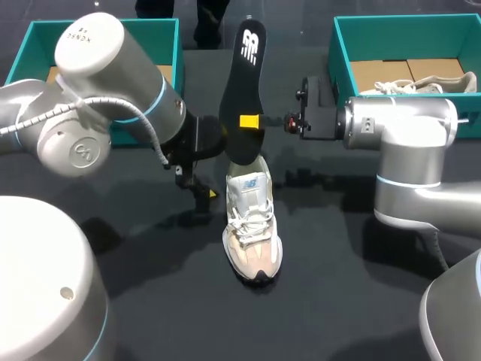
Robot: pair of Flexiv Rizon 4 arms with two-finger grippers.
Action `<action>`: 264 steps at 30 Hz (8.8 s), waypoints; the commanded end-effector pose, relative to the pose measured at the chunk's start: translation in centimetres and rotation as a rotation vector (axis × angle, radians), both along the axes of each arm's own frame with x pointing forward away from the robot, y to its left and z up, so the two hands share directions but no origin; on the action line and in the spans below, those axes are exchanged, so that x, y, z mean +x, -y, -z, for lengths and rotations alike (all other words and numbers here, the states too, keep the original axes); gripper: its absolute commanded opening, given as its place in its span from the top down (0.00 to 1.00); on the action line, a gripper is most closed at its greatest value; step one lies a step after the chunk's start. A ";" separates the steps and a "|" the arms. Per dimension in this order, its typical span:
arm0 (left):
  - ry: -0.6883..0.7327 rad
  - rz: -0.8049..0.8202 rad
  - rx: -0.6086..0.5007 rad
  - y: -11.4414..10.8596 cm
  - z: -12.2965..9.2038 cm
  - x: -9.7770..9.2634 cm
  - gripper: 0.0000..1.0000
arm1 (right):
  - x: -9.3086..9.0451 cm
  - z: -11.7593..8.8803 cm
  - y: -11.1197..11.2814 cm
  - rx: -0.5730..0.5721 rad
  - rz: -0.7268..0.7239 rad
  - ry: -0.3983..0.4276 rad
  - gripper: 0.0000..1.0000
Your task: Take the shoe out of the shoebox, open the shoe tongue, remove and reinsert the insole, then place the shoe into the shoebox
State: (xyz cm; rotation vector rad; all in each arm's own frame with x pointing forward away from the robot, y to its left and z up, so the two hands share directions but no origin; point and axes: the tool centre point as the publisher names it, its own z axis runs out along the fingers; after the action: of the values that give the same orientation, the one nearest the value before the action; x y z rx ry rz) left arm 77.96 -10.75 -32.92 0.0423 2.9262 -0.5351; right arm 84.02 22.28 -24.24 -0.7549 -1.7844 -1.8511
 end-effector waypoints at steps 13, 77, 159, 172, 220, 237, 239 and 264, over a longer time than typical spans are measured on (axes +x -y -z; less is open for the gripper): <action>-0.026 0.007 -0.061 0.4 2.6 1.0 0.00 | 0.7 1.9 0.8 0.044 0.015 0.043 1.00; -0.048 0.088 -0.090 1.0 4.2 0.6 0.00 | -2.0 7.3 1.1 0.020 -0.007 0.167 1.00; -0.053 0.060 -0.095 0.9 4.4 1.2 0.00 | -4.6 8.3 0.5 -0.059 -0.110 0.132 0.65; -0.053 0.060 -0.095 0.9 4.4 1.2 0.00 | -3.8 6.5 -0.1 -0.074 -0.142 0.187 0.66; -0.053 0.060 -0.095 0.9 4.4 1.2 0.00 | -5.6 7.4 -0.2 -0.080 -0.139 0.139 0.68; -0.053 0.060 -0.095 0.9 4.4 1.2 0.00 | -3.2 6.0 -0.1 -0.110 -0.155 0.178 0.94; -0.053 0.060 -0.095 0.9 4.4 1.2 0.00 | -3.1 6.1 -0.1 -0.109 -0.157 0.174 1.00; -0.053 0.060 -0.095 0.9 4.4 1.2 0.00 | -6.5 9.2 -0.6 -0.049 -0.144 0.080 0.75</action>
State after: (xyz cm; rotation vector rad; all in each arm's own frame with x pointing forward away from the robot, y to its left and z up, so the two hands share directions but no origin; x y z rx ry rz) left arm 79.08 -11.59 -37.24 0.1057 2.9543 -0.6964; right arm 77.60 22.74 -33.67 -0.5569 -1.8754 -1.7769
